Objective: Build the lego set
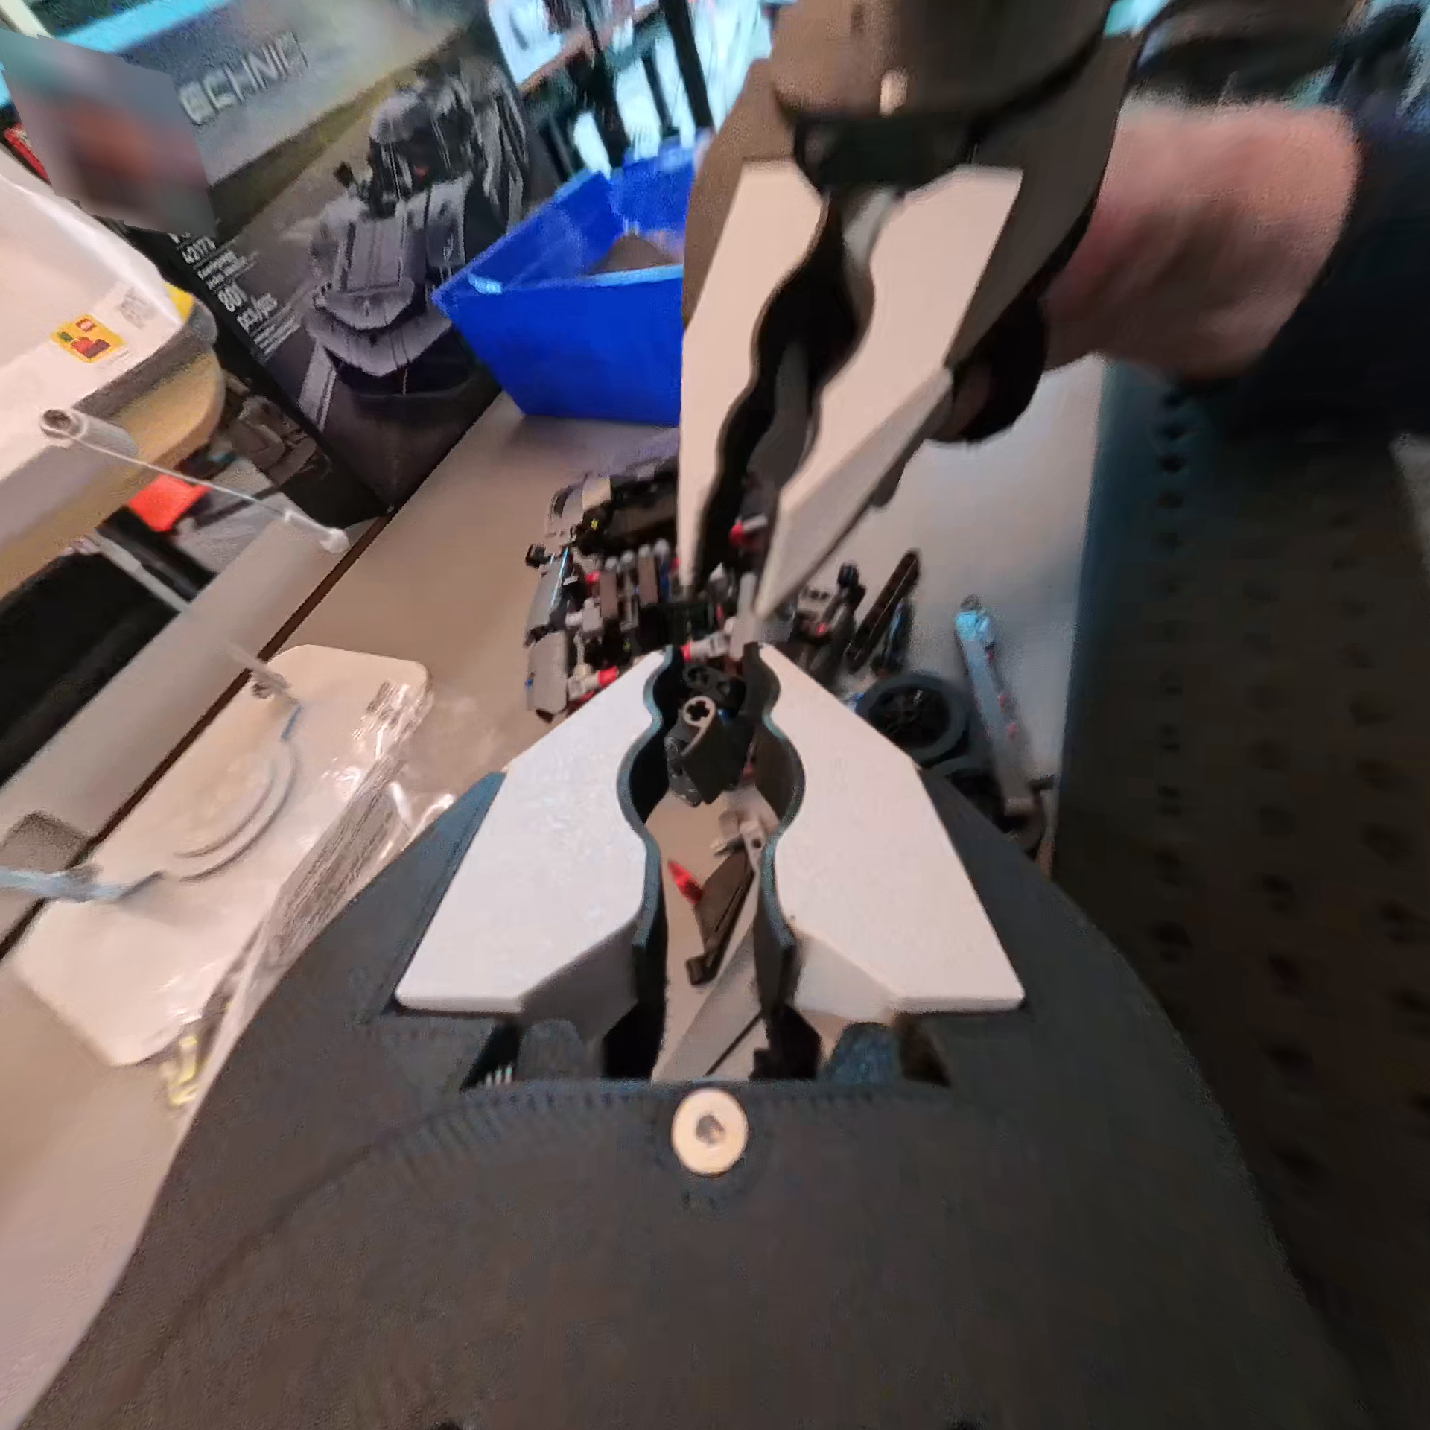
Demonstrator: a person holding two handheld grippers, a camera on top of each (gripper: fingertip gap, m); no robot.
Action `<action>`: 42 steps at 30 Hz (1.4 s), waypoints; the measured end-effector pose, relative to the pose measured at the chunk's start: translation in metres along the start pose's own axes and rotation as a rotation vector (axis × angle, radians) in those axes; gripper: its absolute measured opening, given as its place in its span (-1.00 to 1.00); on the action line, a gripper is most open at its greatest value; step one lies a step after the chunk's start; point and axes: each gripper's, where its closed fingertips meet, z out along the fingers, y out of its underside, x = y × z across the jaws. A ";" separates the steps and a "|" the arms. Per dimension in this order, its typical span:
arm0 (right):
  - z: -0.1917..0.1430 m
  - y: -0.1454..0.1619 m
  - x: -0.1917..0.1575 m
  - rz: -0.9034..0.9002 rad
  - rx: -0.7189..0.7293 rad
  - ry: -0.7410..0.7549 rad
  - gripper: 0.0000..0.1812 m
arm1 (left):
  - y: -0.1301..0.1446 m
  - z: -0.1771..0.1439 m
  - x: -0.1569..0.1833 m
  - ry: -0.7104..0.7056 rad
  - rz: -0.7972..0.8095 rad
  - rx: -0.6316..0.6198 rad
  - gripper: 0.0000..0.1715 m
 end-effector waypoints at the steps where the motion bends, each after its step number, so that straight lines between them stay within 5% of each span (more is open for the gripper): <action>1: 0.002 0.001 -0.001 0.013 -0.005 -0.011 -0.64 | -0.008 -0.004 -0.001 0.024 -0.051 0.060 -0.84; 5: 0.018 -0.002 -0.014 0.064 0.021 -0.081 -0.53 | -0.042 -0.024 -0.003 0.160 -0.262 0.324 -0.84; 9: 0.025 -0.027 -0.014 0.185 0.153 -0.121 -0.21 | -0.058 -0.029 0.000 0.229 -0.334 0.445 -0.84; 12: 0.016 -0.043 -0.015 0.223 0.253 -0.173 -0.62 | -0.060 -0.028 0.001 0.241 -0.352 0.466 -0.84; 20: 0.005 -0.042 -0.015 0.143 0.241 -0.146 -0.62 | -0.068 -0.042 -0.003 0.278 -0.353 0.546 -0.85; 27: 0.004 -0.037 -0.018 0.055 0.198 -0.125 -0.62 | -0.048 -0.030 0.005 0.237 -0.217 0.362 -0.73; 42: 0.008 -0.026 -0.021 -0.050 0.109 -0.065 -0.62 | -0.046 -0.030 0.018 0.279 -0.174 0.332 -0.89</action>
